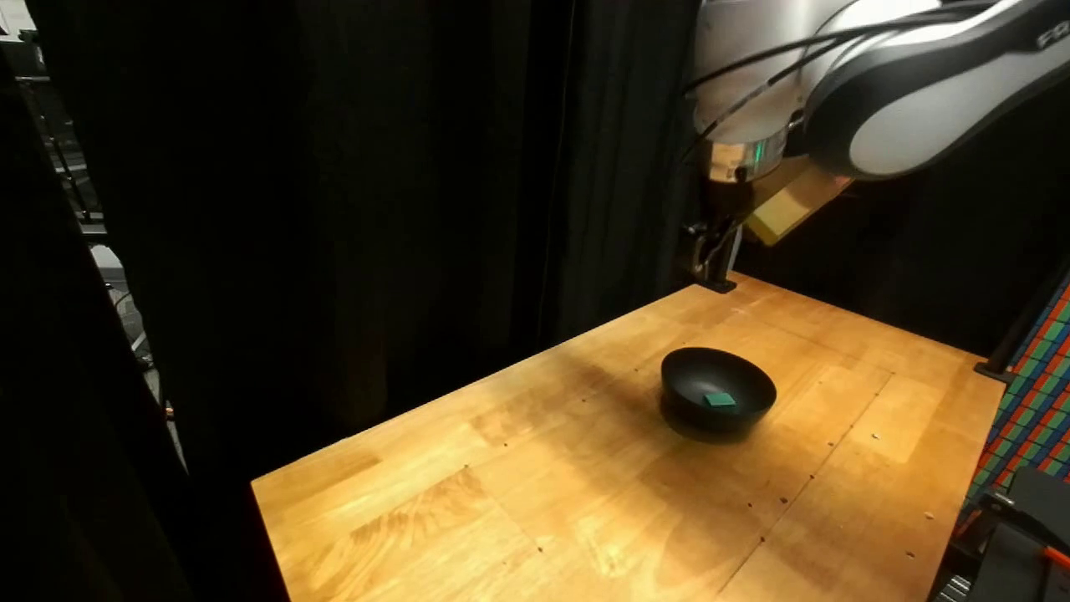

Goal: Put the green block inside the black bowl

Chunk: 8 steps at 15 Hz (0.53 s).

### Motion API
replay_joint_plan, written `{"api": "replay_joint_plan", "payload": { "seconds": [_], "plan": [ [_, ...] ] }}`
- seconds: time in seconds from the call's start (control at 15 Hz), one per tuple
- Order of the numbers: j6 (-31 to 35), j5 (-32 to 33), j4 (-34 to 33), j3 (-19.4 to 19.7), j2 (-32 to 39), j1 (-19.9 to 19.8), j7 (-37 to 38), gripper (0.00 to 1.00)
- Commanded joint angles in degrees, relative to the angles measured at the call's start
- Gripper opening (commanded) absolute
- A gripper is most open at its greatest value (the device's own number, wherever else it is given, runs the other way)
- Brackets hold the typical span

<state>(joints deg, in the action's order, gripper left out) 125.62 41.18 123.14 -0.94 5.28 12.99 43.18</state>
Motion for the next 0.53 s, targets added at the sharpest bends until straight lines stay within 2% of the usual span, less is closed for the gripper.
{"api": "replay_joint_plan", "payload": {
  "seconds": [0.0,0.2,0.27,0.47],
  "plan": [
    [1.72,-10.64,4.94,-1.98,-12.79,-3.60,-14.28,1.00],
    [-2.27,-19.13,4.63,-2.36,-19.35,-4.72,-24.08,1.00],
    [-0.99,-15.75,2.57,-3.61,-14.25,-5.70,-19.37,1.00],
    [-1.59,-16.45,3.10,-4.40,-15.97,-6.68,-20.39,1.00]
  ]
}}
